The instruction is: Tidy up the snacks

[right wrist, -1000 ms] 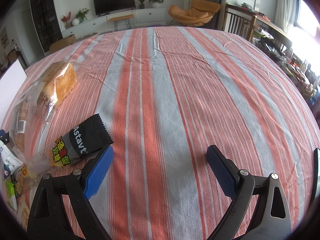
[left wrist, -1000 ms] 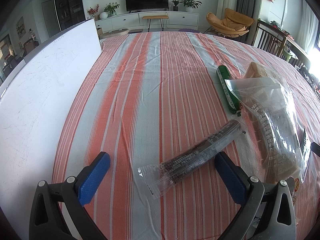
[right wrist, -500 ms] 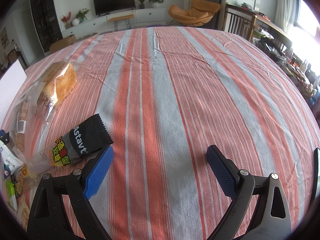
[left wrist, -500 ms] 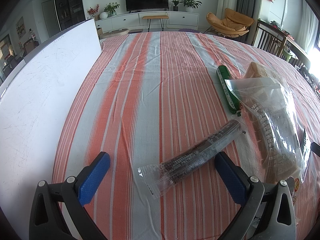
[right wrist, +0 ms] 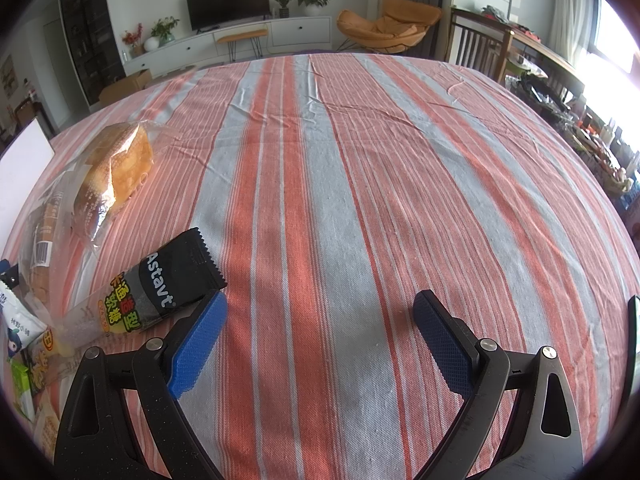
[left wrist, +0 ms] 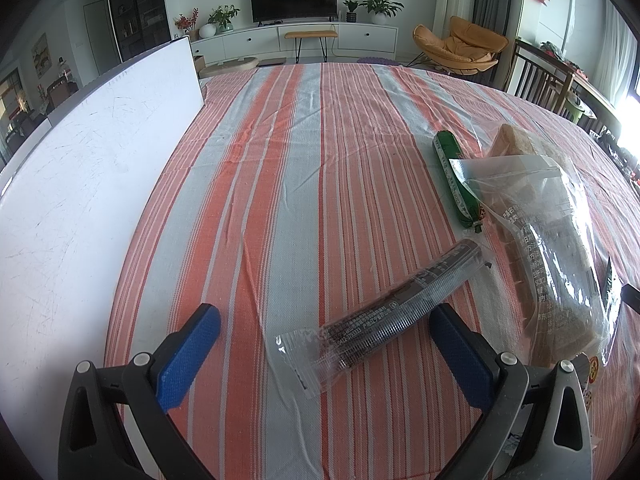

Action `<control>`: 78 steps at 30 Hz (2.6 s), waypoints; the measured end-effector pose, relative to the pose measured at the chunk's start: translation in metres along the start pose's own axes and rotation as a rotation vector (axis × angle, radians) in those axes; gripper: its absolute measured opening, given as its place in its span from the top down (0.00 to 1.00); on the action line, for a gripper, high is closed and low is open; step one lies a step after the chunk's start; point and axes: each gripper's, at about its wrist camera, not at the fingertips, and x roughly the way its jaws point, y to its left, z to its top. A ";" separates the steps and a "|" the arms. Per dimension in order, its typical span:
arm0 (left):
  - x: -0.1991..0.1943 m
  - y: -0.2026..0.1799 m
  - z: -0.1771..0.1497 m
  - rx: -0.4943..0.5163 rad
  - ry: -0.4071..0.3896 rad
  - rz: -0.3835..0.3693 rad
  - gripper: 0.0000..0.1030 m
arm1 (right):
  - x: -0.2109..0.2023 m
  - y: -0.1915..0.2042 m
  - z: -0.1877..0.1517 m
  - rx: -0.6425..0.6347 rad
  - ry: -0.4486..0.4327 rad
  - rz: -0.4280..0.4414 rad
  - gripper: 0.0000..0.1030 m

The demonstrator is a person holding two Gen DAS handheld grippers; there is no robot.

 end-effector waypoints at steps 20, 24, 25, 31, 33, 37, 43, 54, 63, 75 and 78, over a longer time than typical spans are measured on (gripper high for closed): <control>0.000 0.000 0.000 0.000 0.000 0.000 0.00 | 0.000 0.000 0.000 0.000 0.000 -0.001 0.07; 0.000 0.000 0.000 0.000 0.000 0.000 0.00 | 0.000 0.000 0.000 0.000 0.000 -0.001 0.07; 0.000 -0.001 0.000 0.000 0.000 0.000 0.00 | 0.000 0.000 0.000 0.000 0.000 -0.001 0.07; 0.000 -0.001 0.000 0.000 0.000 0.000 0.00 | 0.000 0.000 0.000 0.000 0.000 -0.001 0.07; 0.000 -0.001 0.000 0.000 0.000 -0.001 0.00 | 0.000 0.000 0.000 0.000 0.000 -0.001 0.07; -0.004 -0.001 0.000 0.022 0.031 -0.013 0.00 | 0.000 0.000 0.000 0.000 0.000 0.000 0.07; -0.005 -0.007 0.021 0.197 0.269 -0.061 0.00 | 0.001 0.000 0.000 0.000 0.000 -0.001 0.07; 0.016 -0.044 0.051 0.428 0.254 -0.059 0.09 | 0.001 0.000 0.000 0.000 0.000 -0.001 0.07; -0.026 -0.002 0.002 0.131 0.246 -0.171 0.80 | 0.001 0.000 0.000 0.000 0.000 -0.001 0.07; -0.047 0.003 -0.035 0.187 0.165 -0.095 0.38 | -0.012 -0.001 -0.002 -0.031 0.073 0.057 0.10; -0.053 0.005 -0.039 0.184 0.125 -0.107 0.81 | -0.055 0.021 -0.022 0.020 0.165 0.280 0.10</control>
